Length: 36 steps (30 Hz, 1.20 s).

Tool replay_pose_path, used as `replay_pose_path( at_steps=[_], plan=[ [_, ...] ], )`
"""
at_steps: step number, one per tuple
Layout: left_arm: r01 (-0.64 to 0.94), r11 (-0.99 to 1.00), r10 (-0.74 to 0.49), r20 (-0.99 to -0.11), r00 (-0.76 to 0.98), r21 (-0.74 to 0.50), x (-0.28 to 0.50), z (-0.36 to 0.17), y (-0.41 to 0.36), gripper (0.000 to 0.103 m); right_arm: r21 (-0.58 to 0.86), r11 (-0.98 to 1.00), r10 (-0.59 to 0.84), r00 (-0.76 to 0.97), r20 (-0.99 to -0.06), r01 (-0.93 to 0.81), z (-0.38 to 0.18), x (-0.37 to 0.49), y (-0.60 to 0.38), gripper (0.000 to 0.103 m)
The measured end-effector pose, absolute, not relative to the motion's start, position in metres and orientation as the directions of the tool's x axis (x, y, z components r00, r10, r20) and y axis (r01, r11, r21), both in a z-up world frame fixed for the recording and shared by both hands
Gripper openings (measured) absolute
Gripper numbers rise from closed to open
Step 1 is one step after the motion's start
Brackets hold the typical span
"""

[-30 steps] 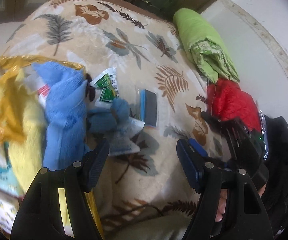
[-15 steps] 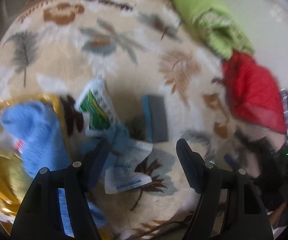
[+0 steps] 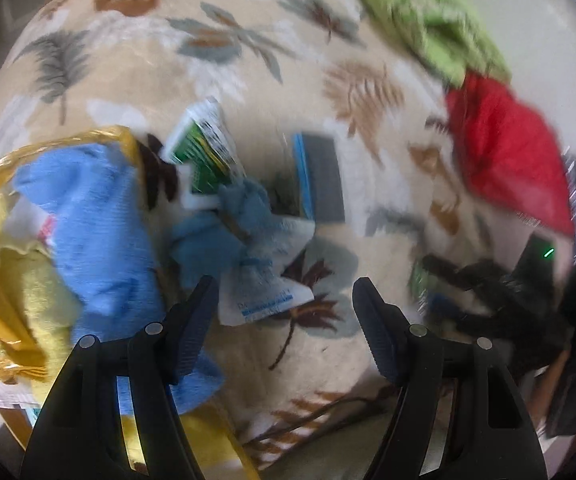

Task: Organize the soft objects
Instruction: 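Grasp the desiccant packet with the left gripper while the right reaches the green sticks bag, then drop the desiccant packet into the tray with the left gripper while the right drops the green sticks bag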

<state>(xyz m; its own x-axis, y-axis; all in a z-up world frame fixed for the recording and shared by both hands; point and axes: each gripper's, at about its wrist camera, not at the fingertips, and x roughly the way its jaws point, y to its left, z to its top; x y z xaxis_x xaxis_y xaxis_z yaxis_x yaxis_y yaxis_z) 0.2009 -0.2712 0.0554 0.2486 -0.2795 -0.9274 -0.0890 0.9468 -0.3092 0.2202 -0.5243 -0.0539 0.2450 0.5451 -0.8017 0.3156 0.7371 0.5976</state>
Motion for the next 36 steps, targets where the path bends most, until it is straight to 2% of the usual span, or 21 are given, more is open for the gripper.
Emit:
replay_pose_path(
  at_steps=[2, 3, 4, 8, 10, 12, 13, 16, 19, 22, 26, 29, 31, 34, 36],
  plan=[
    [-0.057, 0.972, -0.213, -0.956, 0.202, -0.229, 0.208, 0.045, -0.290, 0.061, 0.581, 0.758, 0.537, 0.220, -0.814, 0.298, -0.056, 0.220, -0.529, 0.053],
    [-0.041, 0.982, -0.177, -0.968, 0.176, -0.187, 0.212, 0.038, -0.299, 0.051, 0.565, 0.777, 0.527, 0.203, -0.825, 0.279, -0.058, 0.221, -0.529, 0.044],
    [-0.034, 0.993, -0.111, -0.984, 0.143, -0.117, 0.218, 0.028, -0.307, 0.049, 0.562, 0.780, 0.526, 0.199, -0.827, 0.276, -0.058, 0.220, -0.531, 0.039],
    [-0.026, 0.999, 0.026, -0.996, 0.081, 0.024, 0.232, -0.004, -0.314, 0.049, 0.497, 0.841, 0.462, 0.197, -0.865, 0.214, -0.054, 0.216, -0.521, 0.031],
    [0.004, 1.000, 0.025, -0.992, 0.126, 0.026, 0.227, 0.001, -0.314, 0.038, 0.462, 0.869, 0.427, 0.206, -0.880, 0.174, -0.051, 0.218, -0.517, 0.023],
    [-0.006, 0.998, -0.057, -0.987, 0.152, -0.059, 0.216, 0.010, -0.306, 0.037, 0.497, 0.851, 0.457, 0.226, -0.860, 0.172, -0.049, 0.216, -0.521, 0.017],
    [-0.031, 0.983, -0.174, -0.969, 0.177, -0.182, 0.207, 0.016, -0.295, 0.037, 0.514, 0.840, 0.472, 0.234, -0.850, 0.173, -0.047, 0.214, -0.524, 0.015],
    [-0.093, 0.898, -0.400, -0.885, 0.237, -0.430, 0.178, 0.037, -0.269, 0.037, 0.551, 0.822, 0.502, 0.274, -0.820, 0.142, -0.034, 0.199, -0.527, 0.014],
    [-0.066, 0.828, -0.511, -0.799, 0.318, -0.556, 0.139, 0.070, -0.253, 0.037, 0.597, 0.801, 0.552, 0.323, -0.769, 0.051, -0.004, 0.178, -0.520, 0.014],
    [-0.066, 0.802, -0.515, -0.743, 0.427, -0.594, 0.082, 0.105, -0.221, 0.037, 0.640, 0.764, 0.626, 0.328, -0.707, -0.077, 0.033, 0.157, -0.491, 0.014],
    [-0.152, 0.752, -0.481, -0.691, 0.540, -0.642, 0.022, 0.110, -0.174, 0.037, 0.623, 0.728, 0.685, 0.258, -0.681, -0.287, 0.065, 0.125, -0.415, 0.014],
    [-0.211, 0.752, -0.442, -0.715, 0.542, -0.624, 0.001, 0.096, -0.150, 0.037, 0.581, 0.721, 0.665, 0.140, -0.734, -0.378, 0.053, 0.101, -0.346, 0.014],
    [-0.238, 0.737, -0.441, -0.716, 0.541, -0.633, -0.010, 0.081, -0.136, 0.037, 0.508, 0.746, 0.594, 0.084, -0.800, -0.431, 0.035, 0.083, -0.308, 0.014],
    [-0.271, 0.721, -0.447, -0.727, 0.521, -0.638, -0.012, 0.061, -0.129, 0.037, 0.307, 0.806, 0.422, 0.130, -0.897, -0.506, 0.013, 0.062, -0.274, 0.015],
    [-0.268, 0.724, -0.457, -0.733, 0.503, -0.635, -0.010, 0.055, -0.129, 0.037, 0.259, 0.801, 0.395, 0.152, -0.906, -0.540, 0.012, 0.056, -0.267, 0.016]
  ],
)
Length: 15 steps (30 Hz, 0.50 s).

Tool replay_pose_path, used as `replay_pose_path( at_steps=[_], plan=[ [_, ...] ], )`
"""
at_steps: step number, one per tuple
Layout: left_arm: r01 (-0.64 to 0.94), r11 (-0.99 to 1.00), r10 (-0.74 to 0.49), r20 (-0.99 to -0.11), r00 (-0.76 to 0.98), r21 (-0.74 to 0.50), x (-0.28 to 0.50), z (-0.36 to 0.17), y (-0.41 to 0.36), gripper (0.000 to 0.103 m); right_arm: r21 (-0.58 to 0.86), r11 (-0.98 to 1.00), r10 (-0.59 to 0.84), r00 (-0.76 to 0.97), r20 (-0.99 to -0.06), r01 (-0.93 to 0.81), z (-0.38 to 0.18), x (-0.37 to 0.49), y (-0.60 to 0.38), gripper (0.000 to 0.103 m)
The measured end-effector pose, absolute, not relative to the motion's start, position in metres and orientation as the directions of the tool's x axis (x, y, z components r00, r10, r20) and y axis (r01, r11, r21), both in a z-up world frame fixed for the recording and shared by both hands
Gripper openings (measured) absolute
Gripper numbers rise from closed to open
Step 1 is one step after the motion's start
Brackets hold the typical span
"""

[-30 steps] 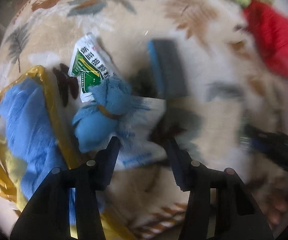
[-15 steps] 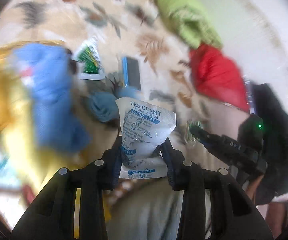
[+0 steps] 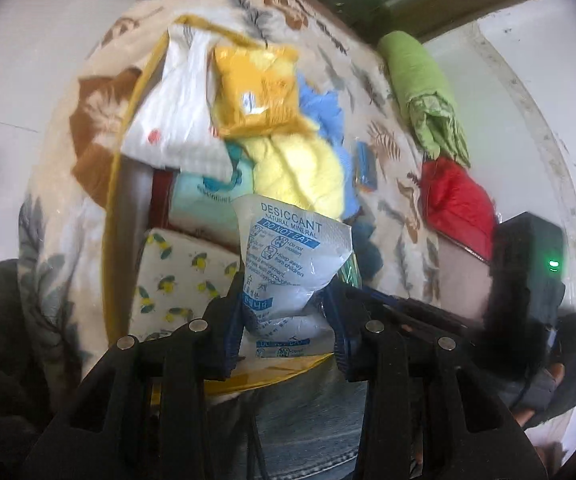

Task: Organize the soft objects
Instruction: 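Drop the desiccant packet into the tray with the left gripper while the right drops the green sticks bag, then grasp the black plastic-wrapped bag with the right gripper while the left reaches the blue knotted towel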

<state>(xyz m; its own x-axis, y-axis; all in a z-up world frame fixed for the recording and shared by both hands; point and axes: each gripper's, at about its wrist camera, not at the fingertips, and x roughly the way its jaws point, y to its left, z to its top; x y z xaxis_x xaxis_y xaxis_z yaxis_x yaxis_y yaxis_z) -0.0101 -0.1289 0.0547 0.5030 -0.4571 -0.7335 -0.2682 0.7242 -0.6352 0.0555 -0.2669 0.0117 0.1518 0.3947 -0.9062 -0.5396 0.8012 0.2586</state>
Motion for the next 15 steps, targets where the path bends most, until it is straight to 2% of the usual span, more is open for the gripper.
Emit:
replay_pose_path(
  at_steps=[2, 6, 7, 8, 10, 12, 15],
  plan=[
    [-0.271, 0.743, -0.447, -0.755, 0.479, -0.612, -0.010, 0.049, -0.137, 0.037, 0.257, 0.802, 0.395, 0.155, -0.906, -0.539, 0.012, 0.056, -0.265, 0.018],
    [-0.241, 0.730, -0.483, -0.733, 0.480, -0.639, -0.016, 0.050, -0.146, 0.042, 0.347, 0.776, 0.470, 0.116, -0.875, -0.527, 0.013, 0.059, -0.266, 0.018],
    [-0.237, 0.727, -0.487, -0.728, 0.482, -0.644, -0.019, 0.052, -0.146, 0.051, 0.356, 0.768, 0.483, 0.117, -0.868, -0.532, 0.015, 0.059, -0.266, 0.023],
    [-0.238, 0.726, -0.482, -0.725, 0.492, -0.645, -0.022, 0.053, -0.146, 0.055, 0.366, 0.760, 0.497, 0.118, -0.859, -0.538, 0.017, 0.059, -0.267, 0.027],
    [-0.249, 0.720, -0.457, -0.712, 0.533, -0.648, -0.034, 0.059, -0.138, 0.062, 0.381, 0.755, 0.528, 0.151, -0.835, -0.533, 0.025, 0.060, -0.275, 0.052],
    [-0.261, 0.719, -0.419, -0.701, 0.577, -0.644, -0.041, 0.066, -0.133, 0.062, 0.402, 0.751, 0.555, 0.169, -0.815, -0.524, 0.030, 0.060, -0.282, 0.070],
    [-0.293, 0.742, -0.315, -0.699, 0.642, -0.603, -0.046, 0.077, -0.128, 0.062, 0.414, 0.764, 0.570, 0.219, -0.792, -0.495, 0.032, 0.068, -0.291, 0.070]
  ],
)
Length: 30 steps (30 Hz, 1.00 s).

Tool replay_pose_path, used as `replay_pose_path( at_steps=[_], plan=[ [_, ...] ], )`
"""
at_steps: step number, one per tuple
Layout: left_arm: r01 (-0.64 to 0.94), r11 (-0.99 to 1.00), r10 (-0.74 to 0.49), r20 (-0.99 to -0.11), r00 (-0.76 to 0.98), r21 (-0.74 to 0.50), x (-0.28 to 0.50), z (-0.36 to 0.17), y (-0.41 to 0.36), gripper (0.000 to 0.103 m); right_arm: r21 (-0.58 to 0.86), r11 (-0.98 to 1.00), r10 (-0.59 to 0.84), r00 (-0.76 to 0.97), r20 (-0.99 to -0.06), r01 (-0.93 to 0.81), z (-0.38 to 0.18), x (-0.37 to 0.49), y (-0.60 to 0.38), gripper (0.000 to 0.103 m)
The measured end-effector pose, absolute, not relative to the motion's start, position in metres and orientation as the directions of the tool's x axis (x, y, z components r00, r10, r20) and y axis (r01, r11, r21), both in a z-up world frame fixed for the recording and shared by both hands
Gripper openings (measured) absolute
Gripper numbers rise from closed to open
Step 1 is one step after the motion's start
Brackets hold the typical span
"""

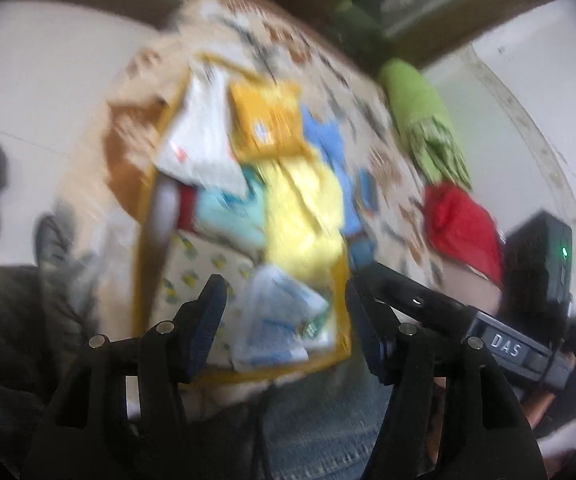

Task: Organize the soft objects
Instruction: 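Grasp the black plastic-wrapped bag with the right gripper while the left reaches the blue knotted towel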

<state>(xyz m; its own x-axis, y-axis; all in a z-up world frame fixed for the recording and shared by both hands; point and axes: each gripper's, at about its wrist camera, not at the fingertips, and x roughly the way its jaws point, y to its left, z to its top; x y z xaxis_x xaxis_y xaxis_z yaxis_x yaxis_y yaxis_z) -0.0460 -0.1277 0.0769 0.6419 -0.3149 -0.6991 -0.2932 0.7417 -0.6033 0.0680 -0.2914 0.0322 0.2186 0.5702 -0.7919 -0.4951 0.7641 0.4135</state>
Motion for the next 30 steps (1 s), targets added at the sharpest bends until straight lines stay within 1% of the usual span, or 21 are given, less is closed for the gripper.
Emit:
replay_pose_path(
  at_steps=[3, 4, 5, 7, 9, 11, 14, 15, 18, 20, 23, 25, 28, 30],
  plan=[
    [-0.285, 0.737, -0.265, -0.650, 0.713, -0.613, -0.055, 0.088, -0.127, 0.062, 0.495, 0.711, 0.675, 0.291, -0.678, -0.499, 0.053, 0.066, -0.305, 0.070],
    [-0.287, 0.747, -0.243, -0.648, 0.722, -0.600, -0.056, 0.091, -0.127, 0.062, 0.525, 0.692, 0.704, 0.300, -0.644, -0.496, 0.059, 0.070, -0.309, 0.070],
    [-0.300, 0.762, -0.205, -0.653, 0.729, -0.574, -0.057, 0.094, -0.125, 0.062, 0.540, 0.685, 0.717, 0.320, -0.620, -0.488, 0.067, 0.074, -0.315, 0.070],
    [-0.343, 0.770, -0.132, -0.661, 0.739, -0.537, -0.061, 0.097, -0.121, 0.062, 0.528, 0.706, 0.703, 0.378, -0.602, -0.473, 0.084, 0.089, -0.326, 0.071],
    [-0.370, 0.754, -0.111, -0.660, 0.744, -0.543, -0.065, 0.093, -0.116, 0.062, 0.537, 0.721, 0.691, 0.394, -0.605, -0.438, 0.092, 0.113, -0.332, 0.074],
    [-0.368, 0.756, -0.120, -0.667, 0.735, -0.542, -0.064, 0.089, -0.117, 0.062, 0.558, 0.748, 0.664, 0.412, -0.624, -0.359, 0.090, 0.141, -0.341, 0.075],
    [-0.350, 0.784, -0.123, -0.681, 0.722, -0.513, -0.065, 0.088, -0.125, 0.062, 0.635, 0.743, 0.653, 0.435, -0.620, -0.211, 0.077, 0.173, -0.363, 0.075],
    [-0.344, 0.791, -0.123, -0.682, 0.721, -0.506, -0.064, 0.088, -0.127, 0.062, 0.656, 0.742, 0.642, 0.433, -0.632, -0.142, 0.068, 0.182, -0.371, 0.075],
    [-0.335, 0.801, -0.114, -0.675, 0.729, -0.496, -0.063, 0.090, -0.134, 0.062, 0.628, 0.778, 0.586, 0.360, -0.726, -0.001, 0.039, 0.203, -0.378, 0.075],
    [-0.321, 0.813, -0.115, -0.674, 0.730, -0.486, -0.062, 0.091, -0.140, 0.062, 0.594, 0.803, 0.556, 0.302, -0.774, 0.043, 0.023, 0.217, -0.378, 0.075],
    [-0.293, 0.853, -0.087, -0.673, 0.735, -0.431, -0.061, 0.094, -0.151, 0.062, 0.523, 0.843, 0.461, 0.335, -0.822, 0.123, 0.019, 0.225, -0.390, 0.074],
    [-0.272, 0.868, -0.087, -0.666, 0.741, -0.416, -0.060, 0.095, -0.156, 0.062, 0.566, 0.810, 0.488, 0.359, -0.795, 0.152, 0.020, 0.223, -0.400, 0.074],
    [-0.271, 0.881, -0.076, -0.681, 0.728, -0.388, -0.054, 0.090, -0.163, 0.062, 0.671, 0.719, 0.563, 0.416, -0.715, 0.182, 0.023, 0.215, -0.418, 0.074],
    [-0.249, 0.897, -0.094, -0.707, 0.701, -0.366, -0.046, 0.088, -0.170, 0.062, 0.678, 0.709, 0.546, 0.457, -0.702, 0.194, 0.027, 0.213, -0.426, 0.074]
  ],
)
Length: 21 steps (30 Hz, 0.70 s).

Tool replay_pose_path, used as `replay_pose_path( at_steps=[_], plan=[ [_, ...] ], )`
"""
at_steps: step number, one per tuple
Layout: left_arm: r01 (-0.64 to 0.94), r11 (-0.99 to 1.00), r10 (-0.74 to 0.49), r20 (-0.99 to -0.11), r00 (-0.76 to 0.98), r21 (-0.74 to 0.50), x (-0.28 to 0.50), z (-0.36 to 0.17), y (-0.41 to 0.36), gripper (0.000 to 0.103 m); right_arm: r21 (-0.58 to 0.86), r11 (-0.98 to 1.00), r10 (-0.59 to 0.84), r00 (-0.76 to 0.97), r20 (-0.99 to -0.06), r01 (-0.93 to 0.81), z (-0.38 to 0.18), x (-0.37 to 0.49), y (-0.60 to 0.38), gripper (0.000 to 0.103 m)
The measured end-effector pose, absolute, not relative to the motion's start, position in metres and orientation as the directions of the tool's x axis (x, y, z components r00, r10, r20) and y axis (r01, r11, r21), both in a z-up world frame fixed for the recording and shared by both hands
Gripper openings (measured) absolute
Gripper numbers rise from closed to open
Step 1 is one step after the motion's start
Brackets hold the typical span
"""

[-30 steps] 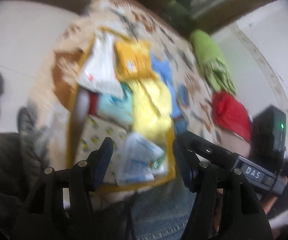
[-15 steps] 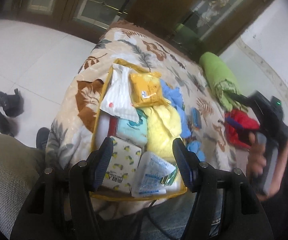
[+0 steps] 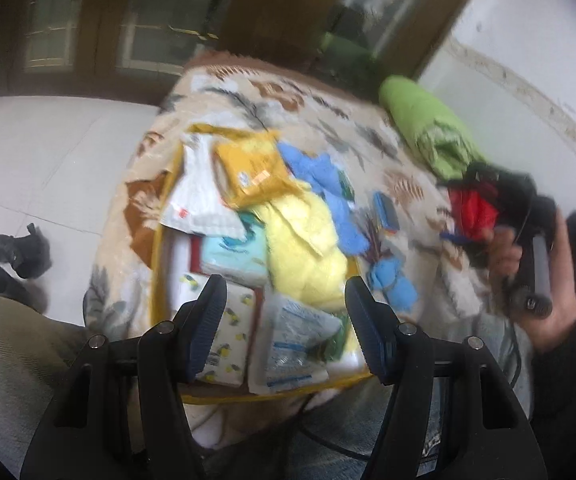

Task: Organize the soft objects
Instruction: 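Grasp the black plastic-wrapped bag with the right gripper while the left reaches the blue knotted towel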

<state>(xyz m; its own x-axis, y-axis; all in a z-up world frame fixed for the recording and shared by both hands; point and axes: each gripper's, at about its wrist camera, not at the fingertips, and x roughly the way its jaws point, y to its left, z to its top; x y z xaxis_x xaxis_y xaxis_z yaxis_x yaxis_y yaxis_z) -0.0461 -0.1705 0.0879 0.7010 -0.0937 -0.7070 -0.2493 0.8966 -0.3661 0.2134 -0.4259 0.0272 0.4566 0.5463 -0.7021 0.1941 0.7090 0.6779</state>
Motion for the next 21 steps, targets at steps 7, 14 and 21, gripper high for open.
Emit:
replay_pose_path(
  at_steps=[7, 14, 21],
  plan=[
    [-0.236, 0.922, -0.040, -0.680, 0.732, -0.308, -0.039, 0.114, -0.185, 0.063, 0.628, 0.747, 0.323, 0.708, -0.628, 0.216, 0.064, 0.193, -0.451, 0.074],
    [-0.316, 0.868, -0.019, -0.662, 0.749, -0.383, 0.013, 0.114, -0.190, 0.063, 0.600, 0.785, 0.343, 0.698, -0.628, 0.155, 0.078, 0.195, -0.433, 0.074],
    [-0.229, 0.890, -0.146, -0.723, 0.676, -0.394, 0.062, 0.090, -0.205, 0.063, 0.694, 0.717, 0.587, 0.474, -0.656, 0.072, 0.025, 0.227, -0.414, 0.074]
  ],
)
